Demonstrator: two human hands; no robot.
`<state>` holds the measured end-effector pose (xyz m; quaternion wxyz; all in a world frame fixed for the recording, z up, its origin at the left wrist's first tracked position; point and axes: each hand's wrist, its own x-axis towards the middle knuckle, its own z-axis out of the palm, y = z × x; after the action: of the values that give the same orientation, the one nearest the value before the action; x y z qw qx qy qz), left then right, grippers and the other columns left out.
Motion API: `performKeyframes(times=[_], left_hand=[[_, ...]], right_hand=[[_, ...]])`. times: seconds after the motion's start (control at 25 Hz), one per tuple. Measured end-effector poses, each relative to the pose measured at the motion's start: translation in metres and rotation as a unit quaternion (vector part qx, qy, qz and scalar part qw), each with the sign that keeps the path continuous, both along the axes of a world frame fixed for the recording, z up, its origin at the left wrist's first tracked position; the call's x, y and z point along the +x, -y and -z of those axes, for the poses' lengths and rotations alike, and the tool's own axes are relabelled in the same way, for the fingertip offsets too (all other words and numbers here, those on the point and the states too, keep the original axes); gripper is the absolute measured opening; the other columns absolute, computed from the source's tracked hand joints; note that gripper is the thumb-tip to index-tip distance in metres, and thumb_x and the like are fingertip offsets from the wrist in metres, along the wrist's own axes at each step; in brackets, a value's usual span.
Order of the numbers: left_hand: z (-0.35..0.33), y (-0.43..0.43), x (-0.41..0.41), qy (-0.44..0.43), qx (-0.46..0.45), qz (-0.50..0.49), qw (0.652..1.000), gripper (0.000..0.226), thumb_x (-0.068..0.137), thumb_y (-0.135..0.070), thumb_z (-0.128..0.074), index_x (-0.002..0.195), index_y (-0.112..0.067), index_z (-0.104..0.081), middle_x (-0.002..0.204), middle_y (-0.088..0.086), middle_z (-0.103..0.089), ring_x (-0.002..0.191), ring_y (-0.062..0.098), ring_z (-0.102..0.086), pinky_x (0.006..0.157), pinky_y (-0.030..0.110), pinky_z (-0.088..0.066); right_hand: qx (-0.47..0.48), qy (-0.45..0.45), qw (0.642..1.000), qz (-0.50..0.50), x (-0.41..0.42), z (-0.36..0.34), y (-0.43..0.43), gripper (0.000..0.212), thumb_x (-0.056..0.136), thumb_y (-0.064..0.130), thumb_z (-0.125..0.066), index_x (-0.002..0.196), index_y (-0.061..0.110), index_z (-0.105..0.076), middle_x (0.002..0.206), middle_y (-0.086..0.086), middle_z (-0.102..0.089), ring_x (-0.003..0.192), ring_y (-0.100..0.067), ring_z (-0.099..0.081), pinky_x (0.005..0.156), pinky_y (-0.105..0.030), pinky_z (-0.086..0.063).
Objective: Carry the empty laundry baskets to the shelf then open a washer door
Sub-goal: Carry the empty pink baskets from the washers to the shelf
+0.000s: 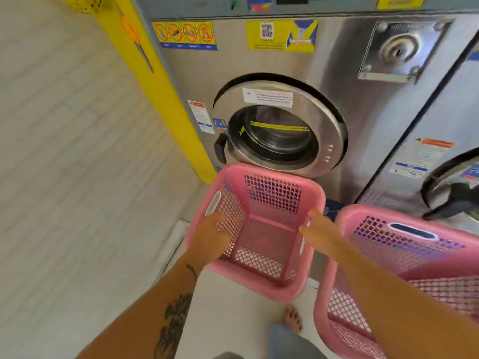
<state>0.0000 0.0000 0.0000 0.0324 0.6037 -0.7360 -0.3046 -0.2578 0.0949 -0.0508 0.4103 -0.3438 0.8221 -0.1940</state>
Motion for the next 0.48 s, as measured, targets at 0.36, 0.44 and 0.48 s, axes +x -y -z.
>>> performKeyframes(times=[0.36, 0.44, 0.48], left_hand=[[0.049, 0.091, 0.011, 0.056, -0.011, 0.041, 0.998, 0.057, 0.077, -0.015, -0.054, 0.134, -0.018, -0.047, 0.131, 0.008, -0.051, 0.11, 0.035, -0.056, 0.087, 0.049, -0.051], [0.073, 0.106, 0.015, 0.104, -0.026, 0.055, 0.993, 0.062, 0.077, -0.018, -0.056, 0.137, -0.016, -0.041, 0.133, 0.01, -0.048, 0.114, 0.036, -0.052, 0.089, 0.051, -0.05], [0.083, 0.11, 0.016, 0.121, -0.037, 0.055, 0.99, 0.064, 0.075, -0.02, -0.056, 0.137, -0.017, -0.039, 0.134, 0.01, -0.047, 0.116, 0.037, -0.05, 0.09, 0.052, -0.049]], right_hand=[[0.104, -0.066, 0.992, 0.034, 0.005, 0.043, 0.029, 0.084, 0.067, 0.012, -0.044, 0.146, 0.025, -0.02, 0.121, -0.014, -0.05, 0.102, -0.033, -0.055, 0.073, -0.039, -0.049], [0.116, -0.049, 0.989, 0.074, 0.012, 0.051, 0.028, 0.083, 0.067, 0.009, -0.043, 0.143, 0.033, -0.018, 0.116, -0.013, -0.049, 0.09, -0.03, -0.06, 0.066, -0.042, -0.054], [0.122, -0.037, 0.987, 0.096, 0.016, 0.057, 0.027, 0.081, 0.07, 0.009, -0.045, 0.141, 0.034, -0.017, 0.115, -0.015, -0.05, 0.083, -0.03, -0.063, 0.058, -0.04, -0.055]])
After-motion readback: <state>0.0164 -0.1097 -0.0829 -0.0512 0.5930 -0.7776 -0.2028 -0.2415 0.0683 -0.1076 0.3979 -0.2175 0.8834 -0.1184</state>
